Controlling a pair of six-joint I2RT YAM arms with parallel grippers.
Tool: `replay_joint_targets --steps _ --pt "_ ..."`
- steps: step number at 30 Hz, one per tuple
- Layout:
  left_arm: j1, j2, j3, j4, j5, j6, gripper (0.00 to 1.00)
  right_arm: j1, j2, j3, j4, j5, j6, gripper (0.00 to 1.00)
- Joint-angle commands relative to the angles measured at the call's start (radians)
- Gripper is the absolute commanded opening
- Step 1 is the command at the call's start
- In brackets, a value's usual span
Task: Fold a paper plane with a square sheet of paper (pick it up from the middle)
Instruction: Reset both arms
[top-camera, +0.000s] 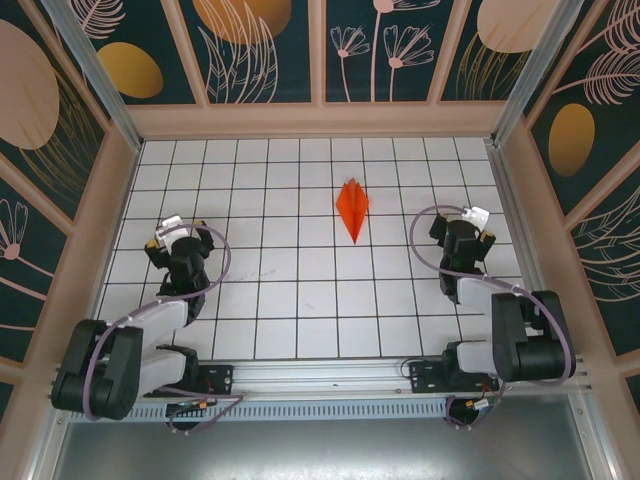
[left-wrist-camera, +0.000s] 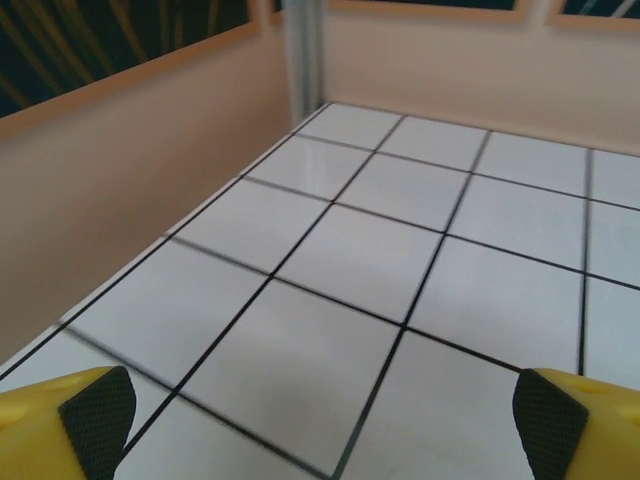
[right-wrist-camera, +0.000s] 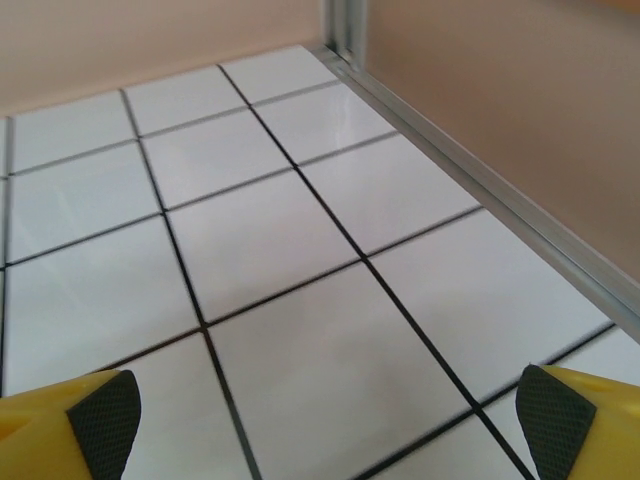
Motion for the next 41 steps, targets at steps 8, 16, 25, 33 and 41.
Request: replay_joint_targets --steps 8,16,25,33,41 --pt "0.071 0.174 -0.022 0.436 0.270 0.139 0.99 -0.061 0.116 -0.102 0.485 -0.258 -0.095 0.99" --pt "0.127 0.304 -0.032 0.574 0.320 0.095 0.99 -0.086 0.207 -0.115 0.583 -0.364 -0.099 0.99" --pt "0.127 0.304 -0.028 0.560 0.308 0.092 0.99 -0.094 0.208 -0.108 0.569 -0.377 -0.095 0.99" --pt "0.127 0.308 -0.020 0.550 0.311 0.093 0.99 -0.094 0.207 -0.108 0.569 -0.378 -0.095 0.99" --pt "0.136 0.306 -0.019 0.544 0.331 0.089 0.99 -0.095 0.206 -0.116 0.582 -0.419 -0.115 0.99"
